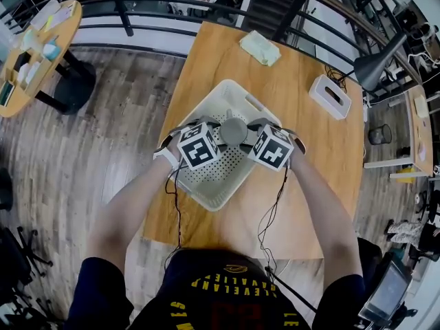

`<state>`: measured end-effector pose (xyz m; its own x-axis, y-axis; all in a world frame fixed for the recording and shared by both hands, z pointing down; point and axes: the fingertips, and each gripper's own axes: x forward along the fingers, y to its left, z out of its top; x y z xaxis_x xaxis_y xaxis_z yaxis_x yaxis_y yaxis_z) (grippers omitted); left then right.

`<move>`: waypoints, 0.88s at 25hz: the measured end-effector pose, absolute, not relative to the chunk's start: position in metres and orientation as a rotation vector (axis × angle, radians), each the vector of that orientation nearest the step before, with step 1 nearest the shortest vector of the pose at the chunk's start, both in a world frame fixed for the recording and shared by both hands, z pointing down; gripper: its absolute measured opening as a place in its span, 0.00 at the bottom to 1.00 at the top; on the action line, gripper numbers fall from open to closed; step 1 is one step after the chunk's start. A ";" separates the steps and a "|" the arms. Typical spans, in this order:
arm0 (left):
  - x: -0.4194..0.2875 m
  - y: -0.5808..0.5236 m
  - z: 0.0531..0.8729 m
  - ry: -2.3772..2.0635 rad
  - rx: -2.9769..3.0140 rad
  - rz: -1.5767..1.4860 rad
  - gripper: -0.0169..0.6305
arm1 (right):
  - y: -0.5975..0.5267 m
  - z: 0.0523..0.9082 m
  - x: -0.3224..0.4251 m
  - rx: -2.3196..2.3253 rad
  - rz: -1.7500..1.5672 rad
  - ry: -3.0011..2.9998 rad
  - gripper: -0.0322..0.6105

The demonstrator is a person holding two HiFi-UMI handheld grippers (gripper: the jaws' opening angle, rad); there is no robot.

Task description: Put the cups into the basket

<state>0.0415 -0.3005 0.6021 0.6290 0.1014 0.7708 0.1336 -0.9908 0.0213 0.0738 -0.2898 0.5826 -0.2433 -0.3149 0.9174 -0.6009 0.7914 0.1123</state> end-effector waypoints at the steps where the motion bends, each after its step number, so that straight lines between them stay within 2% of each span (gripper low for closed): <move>1: 0.042 -0.301 0.605 -0.206 -2.795 -1.332 0.45 | -0.290 0.586 0.075 0.690 0.323 -1.834 0.41; 22: 0.043 -0.297 0.662 -0.295 -2.608 -1.611 0.45 | -0.293 0.642 0.081 0.559 0.382 -1.651 0.41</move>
<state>0.0435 -0.2966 0.6619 0.4347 0.1298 0.8912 0.1947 -0.9797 0.0478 0.0814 -0.2931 0.6419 -0.0930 -0.1416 0.9855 -0.5604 0.8256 0.0658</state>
